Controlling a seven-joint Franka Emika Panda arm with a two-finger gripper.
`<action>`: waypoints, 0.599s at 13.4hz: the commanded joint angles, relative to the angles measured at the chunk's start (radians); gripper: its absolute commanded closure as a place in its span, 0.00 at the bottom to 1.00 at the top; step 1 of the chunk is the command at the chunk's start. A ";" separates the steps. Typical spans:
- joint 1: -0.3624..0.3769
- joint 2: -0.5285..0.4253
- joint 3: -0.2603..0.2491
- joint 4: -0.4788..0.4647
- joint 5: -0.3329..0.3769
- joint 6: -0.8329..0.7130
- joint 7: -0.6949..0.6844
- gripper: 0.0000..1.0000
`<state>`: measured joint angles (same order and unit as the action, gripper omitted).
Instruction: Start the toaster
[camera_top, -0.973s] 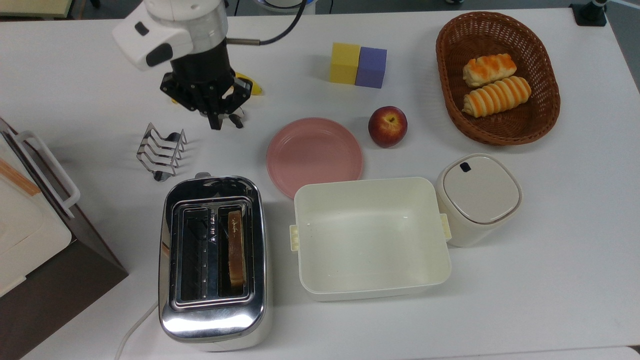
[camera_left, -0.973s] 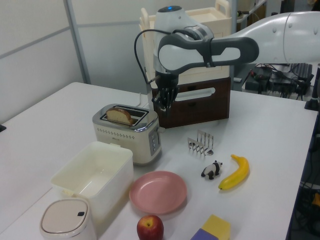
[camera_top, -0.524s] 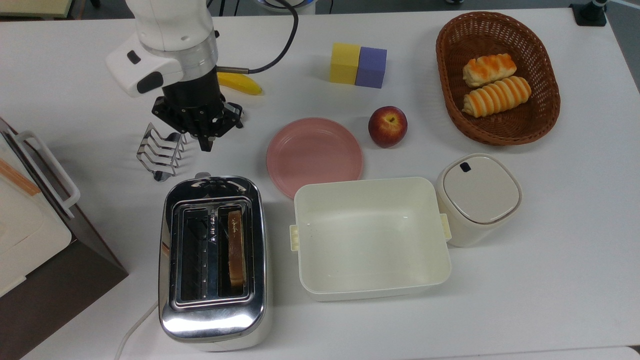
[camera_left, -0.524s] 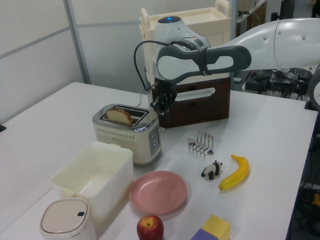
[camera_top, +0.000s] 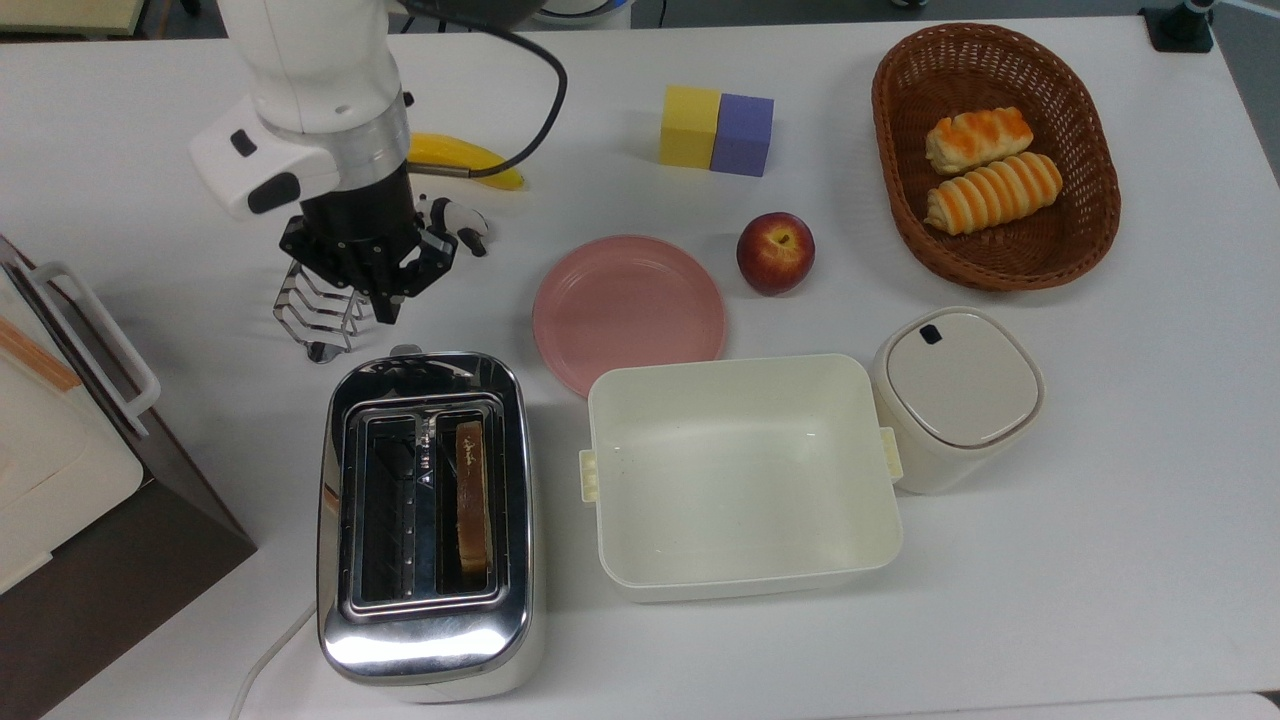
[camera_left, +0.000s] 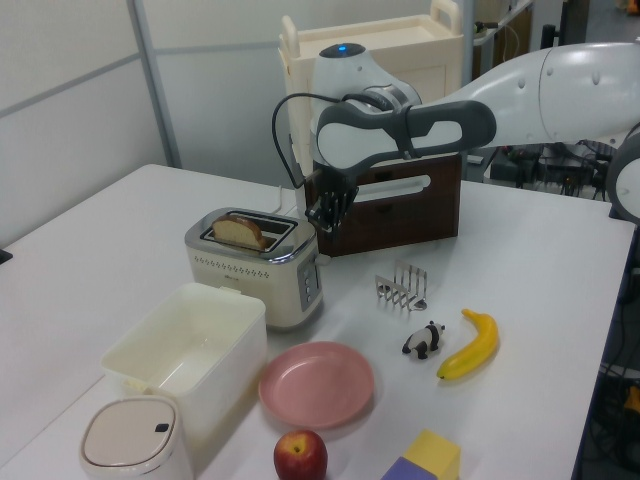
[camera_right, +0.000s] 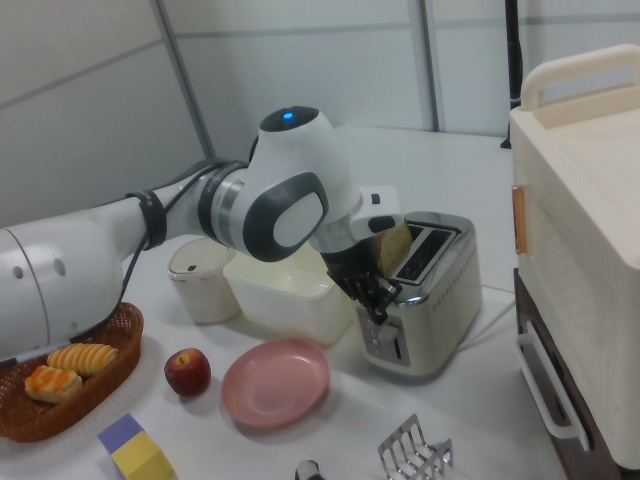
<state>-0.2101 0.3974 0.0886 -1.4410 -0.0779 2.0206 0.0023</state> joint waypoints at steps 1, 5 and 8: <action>0.001 0.014 -0.009 -0.010 -0.025 0.043 -0.027 1.00; 0.001 0.034 -0.009 -0.010 -0.040 0.043 -0.028 1.00; 0.001 0.043 -0.007 -0.010 -0.057 0.043 -0.028 1.00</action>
<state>-0.2133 0.4409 0.0886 -1.4413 -0.1151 2.0412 0.0007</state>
